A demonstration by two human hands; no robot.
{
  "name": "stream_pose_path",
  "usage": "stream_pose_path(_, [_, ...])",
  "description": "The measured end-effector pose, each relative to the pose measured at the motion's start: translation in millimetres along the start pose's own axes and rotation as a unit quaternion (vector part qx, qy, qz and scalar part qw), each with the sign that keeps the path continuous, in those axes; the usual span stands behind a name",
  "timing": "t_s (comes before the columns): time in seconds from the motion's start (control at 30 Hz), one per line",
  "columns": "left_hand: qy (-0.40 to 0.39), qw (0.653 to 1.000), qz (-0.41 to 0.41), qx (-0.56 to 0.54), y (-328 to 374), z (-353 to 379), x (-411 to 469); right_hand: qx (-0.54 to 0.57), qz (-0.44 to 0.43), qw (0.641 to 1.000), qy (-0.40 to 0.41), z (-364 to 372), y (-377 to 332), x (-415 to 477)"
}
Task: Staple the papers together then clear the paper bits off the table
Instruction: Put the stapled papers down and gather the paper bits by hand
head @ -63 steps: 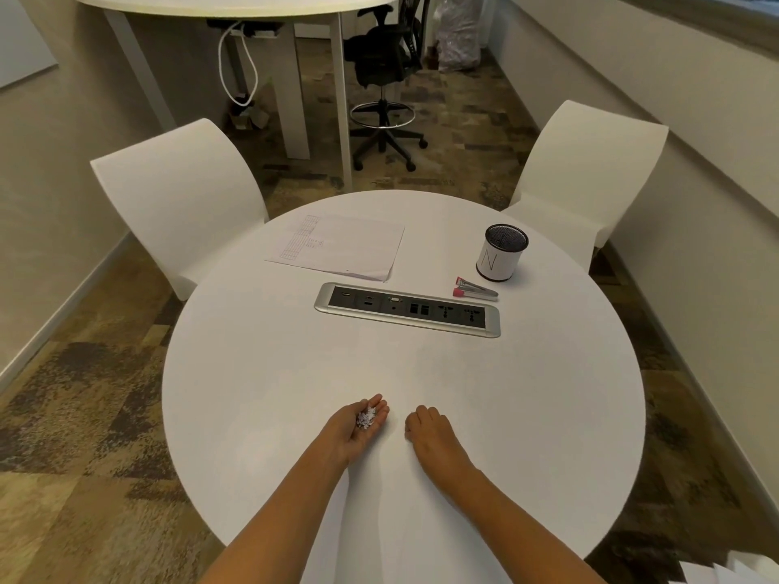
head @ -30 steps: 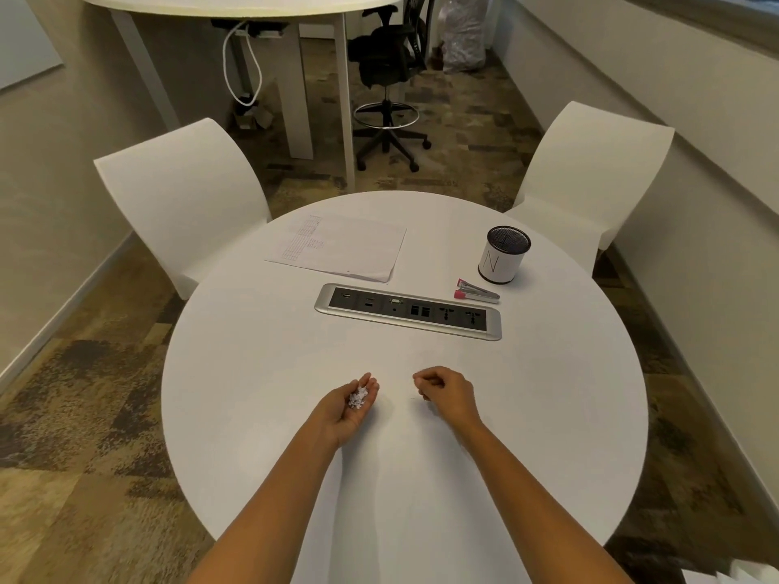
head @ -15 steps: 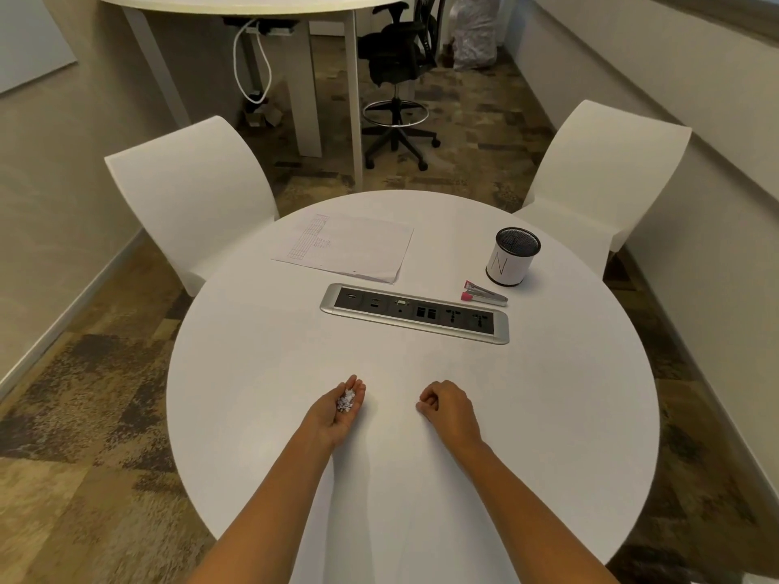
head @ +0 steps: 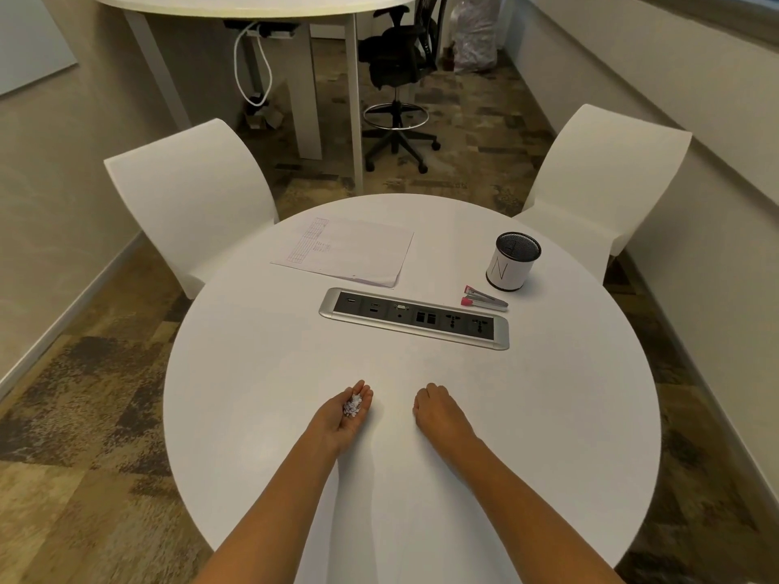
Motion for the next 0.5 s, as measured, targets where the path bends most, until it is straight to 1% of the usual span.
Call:
stream_pose_path(0.03, [0.0, 1.0, 0.0, -0.001, 0.3, -0.1, 0.7, 0.032, 0.009, 0.999, -0.003, -2.0, 1.3, -1.1])
stream_pose_path(0.07, [-0.001, 1.0, 0.001, -0.001, 1.0, -0.1, 1.4, 0.032, 0.011, 0.999, -0.003, -2.1, 6.1, 1.3])
stream_pose_path(0.1, [-0.002, 1.0, 0.003, -0.002, 1.8, -0.2, 2.0, 0.045, 0.023, 0.998, 0.032, 2.0, 14.1, 2.8])
stream_pose_path(0.17, [0.0, 1.0, 0.003, -0.003, 1.8, -0.7, 3.2, 0.081, 0.029, 0.995, 0.045, 7.9, 23.8, 2.9])
stream_pose_path(0.27, [0.003, 1.0, 0.002, 0.002, -0.2, -1.5, 4.6, 0.169, 0.066, 0.981, 0.065, 3.9, 31.2, -3.5])
stream_pose_path(0.33, [0.005, 1.0, 0.0, 0.006, -1.1, -1.6, 5.9, 0.197, 0.084, 0.974, 0.067, 5.6, 32.3, -4.6])
stream_pose_path(0.4, [0.006, 1.0, 0.001, 0.01, -1.5, -1.1, 6.3, 0.19, 0.092, 0.976, 0.049, 9.4, 30.4, -3.0])
stream_pose_path(0.5, [0.006, 1.0, 0.001, 0.014, -2.1, -0.8, 5.9, 0.13, 0.078, 0.988, 0.039, 10.0, 23.7, -0.8])
Point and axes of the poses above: each hand's wrist, its own x-axis towards the middle knuckle, its own z-axis out of the palm, y = z × x, the point moved 4 cm from there along x, towards the middle knuckle, and after that the axes turned 10 degrees about -x, right-handed, at the moved point
